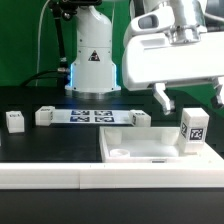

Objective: Assemble one leg

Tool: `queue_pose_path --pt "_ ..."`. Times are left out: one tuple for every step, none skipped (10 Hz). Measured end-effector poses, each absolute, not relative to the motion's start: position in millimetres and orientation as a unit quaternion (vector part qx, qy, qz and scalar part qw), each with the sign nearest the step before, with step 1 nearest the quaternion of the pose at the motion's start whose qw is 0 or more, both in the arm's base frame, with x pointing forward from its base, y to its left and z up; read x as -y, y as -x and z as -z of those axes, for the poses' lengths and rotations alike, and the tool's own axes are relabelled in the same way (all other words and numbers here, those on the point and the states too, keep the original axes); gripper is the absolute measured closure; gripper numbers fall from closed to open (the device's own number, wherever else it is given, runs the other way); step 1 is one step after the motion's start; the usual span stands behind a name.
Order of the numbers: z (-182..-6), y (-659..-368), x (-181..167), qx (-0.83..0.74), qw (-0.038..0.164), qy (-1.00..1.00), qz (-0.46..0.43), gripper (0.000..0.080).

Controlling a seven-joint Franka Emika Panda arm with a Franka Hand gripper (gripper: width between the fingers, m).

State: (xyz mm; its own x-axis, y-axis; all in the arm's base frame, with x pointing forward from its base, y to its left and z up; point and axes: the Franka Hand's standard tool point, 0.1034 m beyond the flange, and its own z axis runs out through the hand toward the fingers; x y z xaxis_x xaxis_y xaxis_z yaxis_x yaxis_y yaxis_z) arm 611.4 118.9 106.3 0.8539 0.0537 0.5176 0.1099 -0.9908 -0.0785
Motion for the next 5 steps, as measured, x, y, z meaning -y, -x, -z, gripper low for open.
queue_pose_path --pt "-110.1 -613 -120 0.044 0.055 0.964 0.256 0.0151" --pt "-107.2 -612 -120 0.044 0.055 0.964 0.256 0.0151" --pt "-104.4 -609 -122 0.045 0.057 0.968 0.239 0.0151" --pt "-99.6 -607 -123 0.046 0.062 0.977 0.199 0.0151" --pt "-98.0 -612 -120 0.043 0.066 0.985 0.154 0.0151"
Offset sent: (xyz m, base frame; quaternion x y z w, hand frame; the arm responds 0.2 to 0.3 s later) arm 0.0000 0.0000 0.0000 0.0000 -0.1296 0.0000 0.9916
